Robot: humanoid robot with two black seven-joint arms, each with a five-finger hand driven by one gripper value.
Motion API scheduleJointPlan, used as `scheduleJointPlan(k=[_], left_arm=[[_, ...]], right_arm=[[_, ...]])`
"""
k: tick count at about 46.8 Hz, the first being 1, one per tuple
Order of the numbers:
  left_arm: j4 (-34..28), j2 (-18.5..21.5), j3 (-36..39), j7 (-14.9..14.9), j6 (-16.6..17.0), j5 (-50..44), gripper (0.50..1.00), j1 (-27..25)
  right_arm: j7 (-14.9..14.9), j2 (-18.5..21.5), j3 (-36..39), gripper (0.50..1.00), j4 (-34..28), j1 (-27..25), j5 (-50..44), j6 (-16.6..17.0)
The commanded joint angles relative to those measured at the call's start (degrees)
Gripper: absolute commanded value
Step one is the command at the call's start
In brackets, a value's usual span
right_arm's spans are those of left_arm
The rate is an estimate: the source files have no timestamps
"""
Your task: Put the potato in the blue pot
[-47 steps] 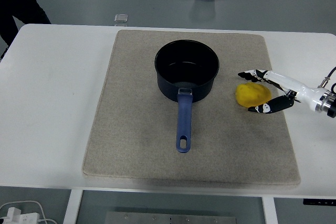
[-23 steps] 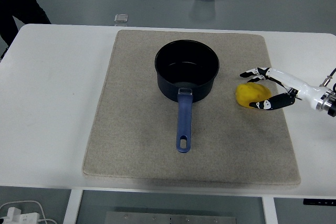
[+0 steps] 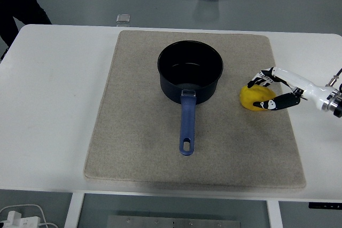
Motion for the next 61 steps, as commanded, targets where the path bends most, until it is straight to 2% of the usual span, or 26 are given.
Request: scheduleJointPlan(k=[1, 9, 32, 39, 49, 57, 61], left_arm=[[0.00, 0.00, 0.00, 0.00, 0.00, 0.00, 0.996, 0.00], [0.00, 0.00, 0.00, 0.00, 0.00, 0.00, 0.996, 0.00], [0.00, 0.00, 0.00, 0.00, 0.00, 0.00, 0.996, 0.00], [-0.09, 0.00, 0.00, 0.00, 0.00, 0.00, 0.996, 0.00], [-0.09, 0.00, 0.00, 0.00, 0.00, 0.00, 0.996, 0.00], [-0.09, 0.00, 0.00, 0.00, 0.00, 0.00, 0.996, 0.00], [-0.09, 0.00, 0.00, 0.00, 0.00, 0.00, 0.996, 0.09]], right_arm=[[-0.04, 0.03, 0.08, 0.500, 0.01, -0.06, 0.10, 0.04], [1.19, 0.03, 0.78, 0.500, 0.09, -0.15, 0.36, -0.14], [1.19, -0.49, 1.31, 0.500, 0.62, 0.64, 0.98, 0.12], [1.28, -1.64, 0.96, 0.500, 0.97, 4.76, 2.82, 1.09], [1.19, -1.29, -0.27, 0.500, 0.97, 10.65, 5.72, 2.15], [1.10, 0.12, -3.34, 0.500, 0.97, 15.31, 9.15, 2.67], [1.10, 2.31, -4.84, 0.500, 0.89, 17.07, 10.73, 2.67]])
